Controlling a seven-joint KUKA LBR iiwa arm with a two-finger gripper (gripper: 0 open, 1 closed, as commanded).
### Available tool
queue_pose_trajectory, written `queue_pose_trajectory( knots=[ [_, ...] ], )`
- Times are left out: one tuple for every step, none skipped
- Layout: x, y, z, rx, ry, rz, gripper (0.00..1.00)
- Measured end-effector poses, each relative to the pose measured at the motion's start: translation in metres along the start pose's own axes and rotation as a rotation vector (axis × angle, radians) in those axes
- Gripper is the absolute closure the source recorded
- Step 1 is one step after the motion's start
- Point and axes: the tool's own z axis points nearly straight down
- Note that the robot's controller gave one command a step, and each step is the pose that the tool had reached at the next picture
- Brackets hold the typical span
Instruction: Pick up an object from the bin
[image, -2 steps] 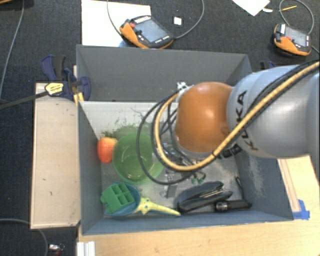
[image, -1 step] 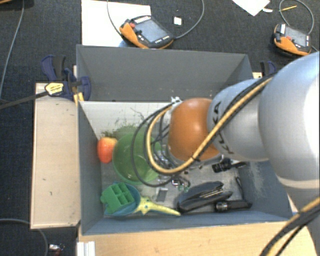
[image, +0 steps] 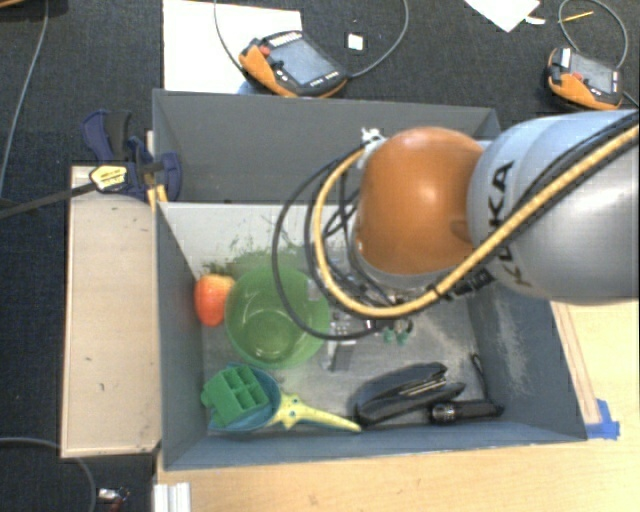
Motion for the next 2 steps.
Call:
queue_pose_trajectory(
  knots=[
    [0.003,-0.029,0.113,0.009,0.032,0.115,0.00],
    [0.009,-0.017,0.103,0.007,0.022,0.085,0.00]
  ],
)
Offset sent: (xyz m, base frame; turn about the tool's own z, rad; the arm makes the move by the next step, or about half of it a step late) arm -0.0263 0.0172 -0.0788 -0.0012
